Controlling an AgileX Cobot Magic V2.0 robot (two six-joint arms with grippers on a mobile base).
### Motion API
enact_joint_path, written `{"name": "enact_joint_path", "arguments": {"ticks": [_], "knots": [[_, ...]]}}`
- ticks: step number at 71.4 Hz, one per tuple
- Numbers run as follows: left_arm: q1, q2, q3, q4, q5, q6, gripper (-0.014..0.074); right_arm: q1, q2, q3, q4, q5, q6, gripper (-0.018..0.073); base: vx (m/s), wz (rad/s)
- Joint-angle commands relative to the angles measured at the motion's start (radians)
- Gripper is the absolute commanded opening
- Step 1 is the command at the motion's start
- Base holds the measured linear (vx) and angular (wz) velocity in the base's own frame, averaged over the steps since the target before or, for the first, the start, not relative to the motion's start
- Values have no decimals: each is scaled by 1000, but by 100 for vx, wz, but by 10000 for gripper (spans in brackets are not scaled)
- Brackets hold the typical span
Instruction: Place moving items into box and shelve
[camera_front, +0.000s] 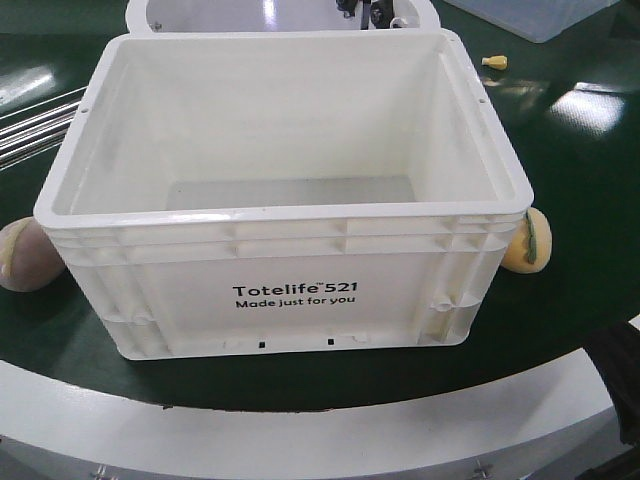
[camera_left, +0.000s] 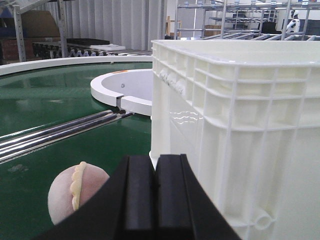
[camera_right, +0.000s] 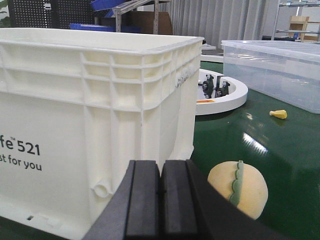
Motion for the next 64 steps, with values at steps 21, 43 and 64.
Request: {"name": "enact_joint_path", "arguments": {"ticks": [21, 43, 64], "knots": [[-4, 82, -134, 4, -30, -29, -27, -1, 161, -187, -1, -47, 0, -15, 0, 0], [-4, 522, -480, 12, -112, -2, -27, -1, 556, -542, -10, -47, -30, -15, 0, 0], [-4, 808, -762, 8, -127, -7, -27, -1, 826, -813, -8, -91, -30, -15, 0, 0]]}}
